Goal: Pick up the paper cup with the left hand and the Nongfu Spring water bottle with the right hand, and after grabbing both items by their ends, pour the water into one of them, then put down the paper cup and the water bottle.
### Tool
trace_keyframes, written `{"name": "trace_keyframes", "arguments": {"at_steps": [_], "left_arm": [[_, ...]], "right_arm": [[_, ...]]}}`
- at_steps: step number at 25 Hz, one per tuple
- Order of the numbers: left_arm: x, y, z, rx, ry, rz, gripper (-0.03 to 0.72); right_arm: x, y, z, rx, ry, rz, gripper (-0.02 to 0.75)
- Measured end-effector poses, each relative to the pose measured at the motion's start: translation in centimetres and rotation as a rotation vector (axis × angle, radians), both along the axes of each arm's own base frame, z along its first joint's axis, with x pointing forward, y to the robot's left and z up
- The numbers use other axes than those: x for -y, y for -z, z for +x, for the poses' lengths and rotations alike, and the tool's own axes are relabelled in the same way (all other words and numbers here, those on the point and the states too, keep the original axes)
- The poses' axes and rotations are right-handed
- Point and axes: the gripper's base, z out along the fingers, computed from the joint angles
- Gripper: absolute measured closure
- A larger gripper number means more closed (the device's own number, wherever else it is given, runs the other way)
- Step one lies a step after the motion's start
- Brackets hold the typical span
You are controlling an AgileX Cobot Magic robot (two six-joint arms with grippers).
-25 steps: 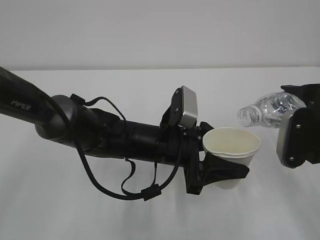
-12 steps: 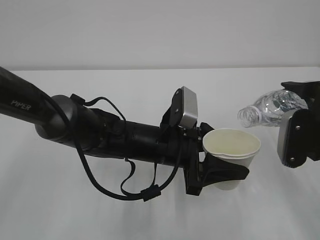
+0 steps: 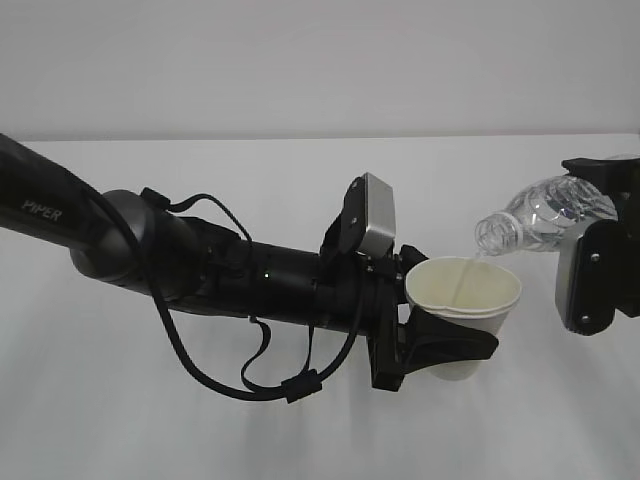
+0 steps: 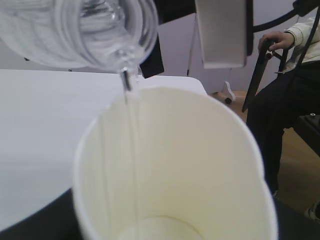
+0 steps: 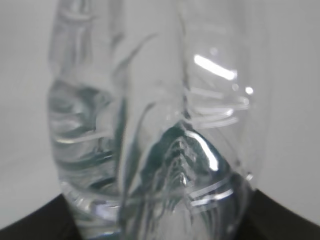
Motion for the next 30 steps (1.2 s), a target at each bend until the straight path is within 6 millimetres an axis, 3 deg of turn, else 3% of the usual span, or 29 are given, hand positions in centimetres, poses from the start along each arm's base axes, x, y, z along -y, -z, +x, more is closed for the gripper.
{"name": "trace_keyframes", "arguments": {"at_steps": [30], "left_arm": [[0.00,0.00,0.00,0.000,0.000,0.000,0.253]], "right_arm": [[-0.01,-0.08,0.02,0.013,-0.006,-0.016,0.322]]}}
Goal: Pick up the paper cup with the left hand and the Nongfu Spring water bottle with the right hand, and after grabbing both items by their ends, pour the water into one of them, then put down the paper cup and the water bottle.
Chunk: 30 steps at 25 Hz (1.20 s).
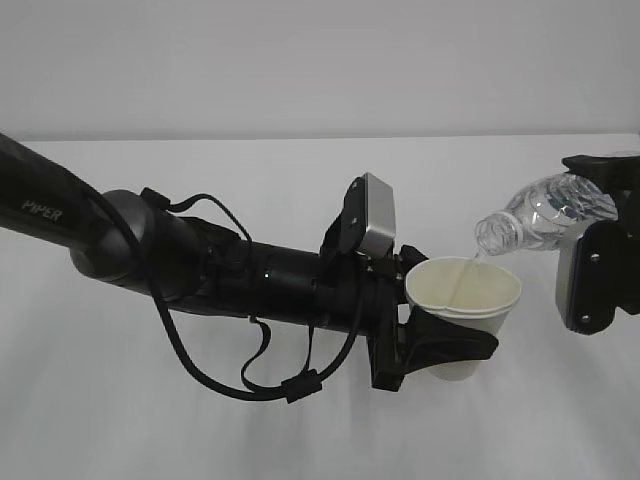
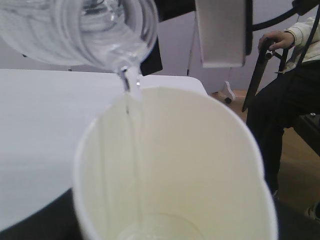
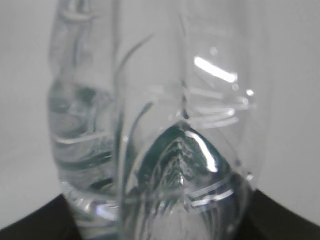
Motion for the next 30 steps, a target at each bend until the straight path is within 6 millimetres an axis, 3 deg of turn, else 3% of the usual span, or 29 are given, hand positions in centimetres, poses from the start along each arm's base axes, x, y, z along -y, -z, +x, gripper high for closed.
{"name": "trace_keyframes", "arguments": {"at_steps": [30], "left_arm": [[0.00,0.10,-0.01,-0.002,0.001,0.002,0.253]], "right_arm": [[-0.01,-0.03,0.01,0.006,-0.003,-0.010,0.322]]}}
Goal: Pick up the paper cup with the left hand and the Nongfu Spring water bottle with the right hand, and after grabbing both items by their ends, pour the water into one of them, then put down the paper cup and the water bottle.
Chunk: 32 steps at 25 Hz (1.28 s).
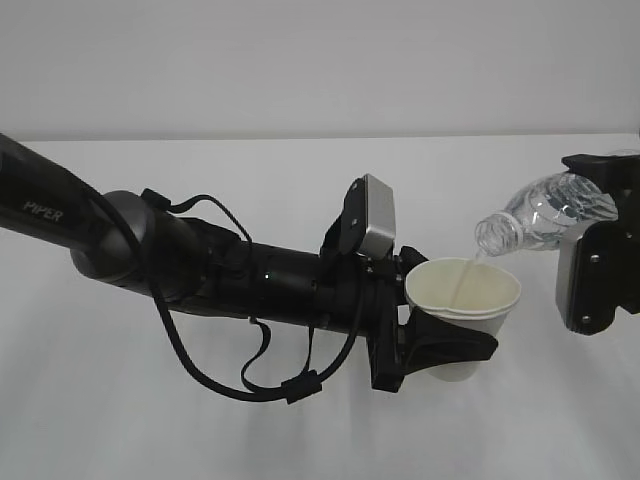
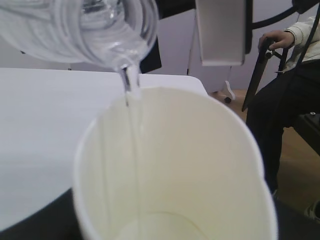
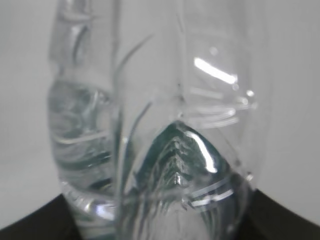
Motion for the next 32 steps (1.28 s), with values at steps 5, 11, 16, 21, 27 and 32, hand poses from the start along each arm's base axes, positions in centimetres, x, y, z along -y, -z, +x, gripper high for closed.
{"name": "trace_keyframes", "arguments": {"at_steps": [5,11,16,21,27,32], "left_arm": [[0.00,0.10,0.00,-0.002,0.000,0.001,0.253],[0.00,0.10,0.00,-0.002,0.000,0.001,0.253],[0.00,0.10,0.00,-0.002,0.000,0.001,0.253],[0.00,0.10,0.00,-0.002,0.000,0.001,0.253],[0.00,0.10,0.00,-0.002,0.000,0.001,0.253],[0.00,0.10,0.00,-0.002,0.000,0.001,0.253]], "right_arm": [[0.00,0.00,0.00,0.000,0.000,-0.001,0.322],[0.00,-0.01,0.00,0.001,0.000,-0.001,0.322],[0.00,-0.01,0.00,0.001,0.000,-0.001,0.323],[0.00,-0.03,0.01,0.004,-0.001,-0.003,0.323],[-0.06,-0.04,0.00,0.006,-0.009,-0.008,0.323],[-0.07,-0.04,0.00,0.007,-0.011,-0.011,0.323]]}}
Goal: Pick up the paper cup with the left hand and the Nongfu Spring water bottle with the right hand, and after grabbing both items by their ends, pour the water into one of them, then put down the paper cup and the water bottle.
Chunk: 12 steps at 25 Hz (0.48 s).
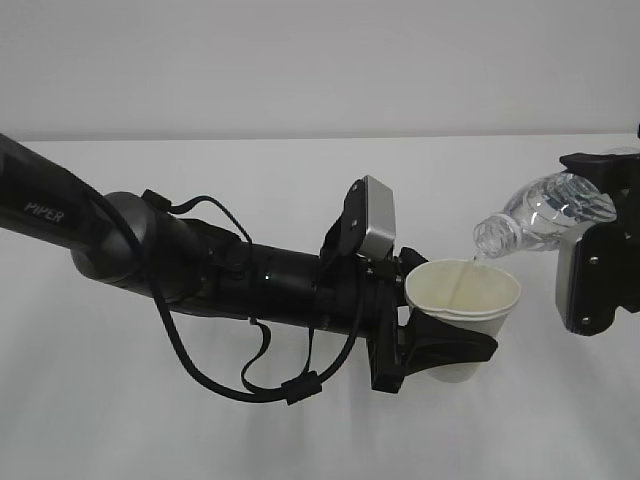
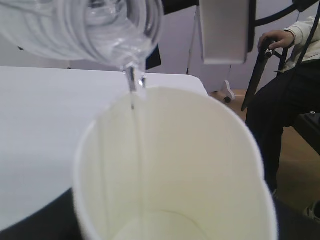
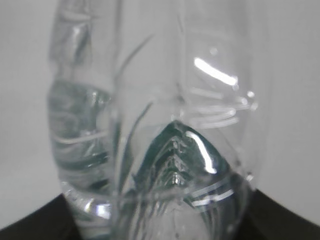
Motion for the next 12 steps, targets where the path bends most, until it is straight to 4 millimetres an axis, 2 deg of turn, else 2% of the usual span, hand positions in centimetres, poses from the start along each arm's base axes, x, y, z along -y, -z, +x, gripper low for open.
{"name": "trace_keyframes", "arguments": {"at_steps": [12], "left_arm": [[0.00,0.00,0.00,-0.006,-0.001,0.000,0.253]], "right_arm": [[0.00,-0.02,0.00,0.002,0.000,0.001,0.323]]}}
